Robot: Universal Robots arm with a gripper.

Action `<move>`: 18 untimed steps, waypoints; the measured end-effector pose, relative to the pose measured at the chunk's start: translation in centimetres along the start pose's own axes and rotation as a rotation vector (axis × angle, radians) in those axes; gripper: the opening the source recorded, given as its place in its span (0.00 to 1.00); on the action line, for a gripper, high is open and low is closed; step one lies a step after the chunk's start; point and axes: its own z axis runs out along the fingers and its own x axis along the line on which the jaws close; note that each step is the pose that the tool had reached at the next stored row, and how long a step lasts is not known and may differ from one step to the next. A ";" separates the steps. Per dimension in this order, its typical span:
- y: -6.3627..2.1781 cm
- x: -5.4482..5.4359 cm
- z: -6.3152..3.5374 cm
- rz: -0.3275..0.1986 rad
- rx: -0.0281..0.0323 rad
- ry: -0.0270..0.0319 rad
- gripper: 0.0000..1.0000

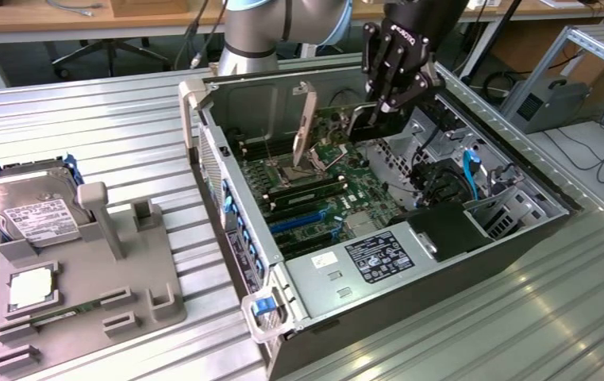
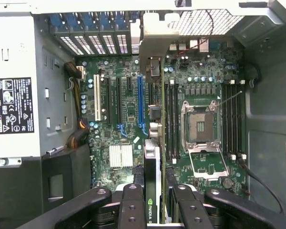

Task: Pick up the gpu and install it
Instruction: 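Insert the gpu into the slot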

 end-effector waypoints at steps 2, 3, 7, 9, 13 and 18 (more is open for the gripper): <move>0.01 0.0 0.20 0.000 0.0001 0.0000 0.27; 0.03 0.0 0.38 0.000 0.0000 0.0000 0.27; 0.05 0.0 0.96 0.000 0.0000 0.0000 0.27; 0.07 0.0 1.15 0.000 0.0000 0.0000 0.27; 0.11 0.0 1.54 0.000 0.0000 0.0000 0.27; 0.16 0.1 2.21 0.000 0.0000 0.0000 0.27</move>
